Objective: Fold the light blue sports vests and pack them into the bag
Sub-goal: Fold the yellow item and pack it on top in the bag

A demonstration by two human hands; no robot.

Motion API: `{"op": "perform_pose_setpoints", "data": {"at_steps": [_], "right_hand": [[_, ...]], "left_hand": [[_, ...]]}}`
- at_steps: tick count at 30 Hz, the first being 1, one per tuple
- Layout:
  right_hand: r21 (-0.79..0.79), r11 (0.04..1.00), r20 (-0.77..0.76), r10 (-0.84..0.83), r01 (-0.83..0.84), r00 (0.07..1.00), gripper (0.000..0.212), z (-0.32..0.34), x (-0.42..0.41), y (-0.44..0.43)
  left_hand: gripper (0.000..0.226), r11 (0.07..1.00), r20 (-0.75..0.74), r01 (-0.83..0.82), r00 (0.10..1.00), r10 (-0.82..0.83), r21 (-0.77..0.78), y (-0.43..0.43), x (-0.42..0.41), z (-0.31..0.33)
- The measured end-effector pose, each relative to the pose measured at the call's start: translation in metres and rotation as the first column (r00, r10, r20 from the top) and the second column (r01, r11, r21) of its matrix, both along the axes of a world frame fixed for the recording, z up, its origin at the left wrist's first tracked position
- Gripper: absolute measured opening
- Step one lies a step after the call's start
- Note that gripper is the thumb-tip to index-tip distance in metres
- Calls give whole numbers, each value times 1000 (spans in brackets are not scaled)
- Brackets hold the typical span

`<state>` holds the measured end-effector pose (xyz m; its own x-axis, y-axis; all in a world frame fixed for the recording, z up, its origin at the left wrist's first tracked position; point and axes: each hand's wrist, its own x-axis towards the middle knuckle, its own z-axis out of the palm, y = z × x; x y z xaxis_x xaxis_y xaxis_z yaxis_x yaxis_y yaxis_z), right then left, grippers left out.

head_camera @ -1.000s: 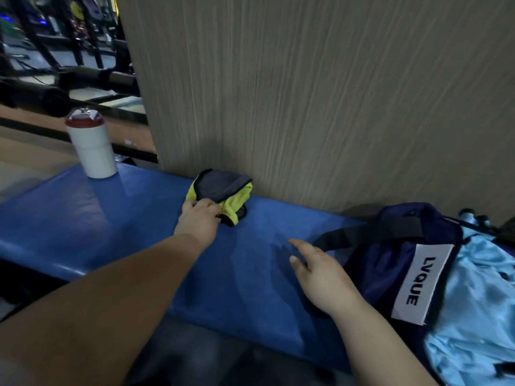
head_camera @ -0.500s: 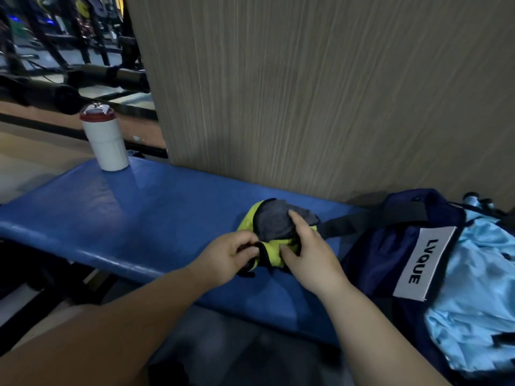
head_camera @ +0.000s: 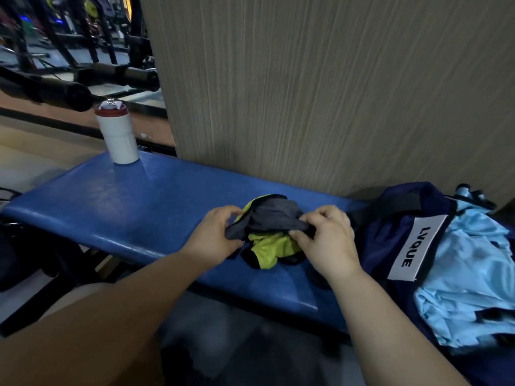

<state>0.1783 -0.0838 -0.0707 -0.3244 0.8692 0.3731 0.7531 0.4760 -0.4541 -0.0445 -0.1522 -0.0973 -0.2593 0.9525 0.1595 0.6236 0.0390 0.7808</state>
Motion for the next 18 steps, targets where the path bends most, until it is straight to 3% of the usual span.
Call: {"op": "perform_pose_setpoints", "data": {"at_steps": [4, 7, 10, 12, 15, 18], "right_hand": [[-156, 979, -185, 98, -128, 978, 15, 14, 8, -2], [-164, 975, -360, 80, -147, 930, 14, 24, 10, -5], [-197, 963, -497, 64, -184, 865, 13, 31, 10, -7], [-212, 949, -544, 83, -233, 835, 12, 32, 10, -8], [-228, 913, -602, 141, -338, 786, 7, 32, 8, -10], [-252, 861, -668, 175, -441, 723, 17, 35, 10, -11]], "left_hand": [[26, 996, 316, -87, 944, 91, -29, 0, -5, 11], [20, 985, 400, -171, 903, 155, 3, 2, -2, 21], [26, 994, 300, -100, 950, 84, 37, 0, 11, 30], [42, 993, 83, 12, 996, -22, 115, -2, 20, 36], [64, 971, -149, 175, 977, -151, 165, 0, 39, 46], [70, 973, -222, 186, 963, -154, 133, 12, 49, 50]]}}
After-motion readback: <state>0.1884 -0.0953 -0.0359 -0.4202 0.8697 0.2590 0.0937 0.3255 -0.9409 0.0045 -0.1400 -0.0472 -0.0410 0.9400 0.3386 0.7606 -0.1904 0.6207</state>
